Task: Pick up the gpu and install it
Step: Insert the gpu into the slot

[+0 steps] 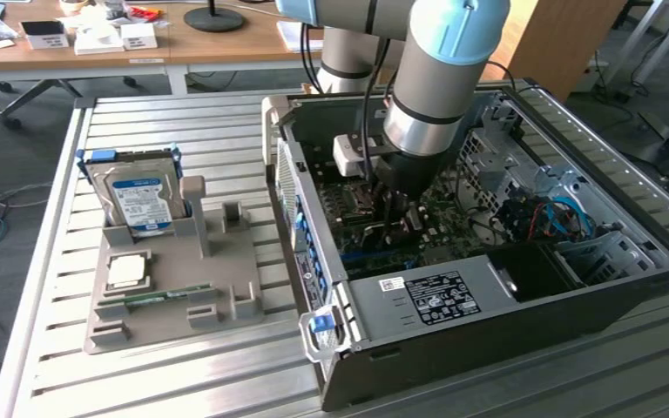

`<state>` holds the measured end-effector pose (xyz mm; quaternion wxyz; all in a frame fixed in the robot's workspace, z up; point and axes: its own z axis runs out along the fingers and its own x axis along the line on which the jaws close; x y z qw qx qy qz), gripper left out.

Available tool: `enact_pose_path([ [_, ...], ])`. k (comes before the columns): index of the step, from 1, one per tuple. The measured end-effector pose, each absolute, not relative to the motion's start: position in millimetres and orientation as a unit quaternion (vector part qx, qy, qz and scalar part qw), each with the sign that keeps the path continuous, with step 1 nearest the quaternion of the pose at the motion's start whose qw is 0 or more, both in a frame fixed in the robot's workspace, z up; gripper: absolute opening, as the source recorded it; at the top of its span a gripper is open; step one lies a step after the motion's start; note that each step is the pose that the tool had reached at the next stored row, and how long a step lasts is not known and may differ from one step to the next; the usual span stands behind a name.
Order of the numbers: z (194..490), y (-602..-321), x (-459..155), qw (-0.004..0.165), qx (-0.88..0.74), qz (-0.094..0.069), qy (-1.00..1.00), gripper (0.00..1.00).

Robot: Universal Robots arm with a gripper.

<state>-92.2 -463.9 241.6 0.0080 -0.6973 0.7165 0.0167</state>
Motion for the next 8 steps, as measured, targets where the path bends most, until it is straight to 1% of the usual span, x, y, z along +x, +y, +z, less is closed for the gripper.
enact_pose_path([
  [1,241.6,-463.9,-92.2,0.008,-0.697,0.017,0.717,0.45],
  [2,241.6,-463.9,-92.2,0.008,-0.697,0.017,0.716,0.52],
  [8,250.6,-463.9,-92.2,0.008,-0.697,0.017,0.717,0.52],
])
